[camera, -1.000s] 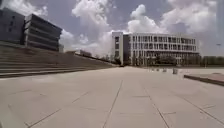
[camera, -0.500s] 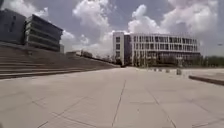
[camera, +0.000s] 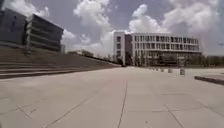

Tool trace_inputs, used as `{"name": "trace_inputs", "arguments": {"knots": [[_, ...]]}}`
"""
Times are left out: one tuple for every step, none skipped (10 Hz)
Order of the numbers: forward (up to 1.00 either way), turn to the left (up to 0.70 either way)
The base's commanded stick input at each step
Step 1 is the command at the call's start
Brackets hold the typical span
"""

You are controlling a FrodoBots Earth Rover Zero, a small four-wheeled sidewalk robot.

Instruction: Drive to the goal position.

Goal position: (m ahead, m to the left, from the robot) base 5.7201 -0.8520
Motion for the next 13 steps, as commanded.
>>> {"name": "trace_inputs", "arguments": {"knots": [[0.7,0.01],[0.7,0.01],[0.7,0.01],[0.7,0.01],[0.7,0.01],[0.7,0.01],[0.7,0.01],[0.7,0.01],[0.7,0.01],[0.7,0.01],[0.7,0.01],[0.7,0.01],[0.7,-0.2]]}}
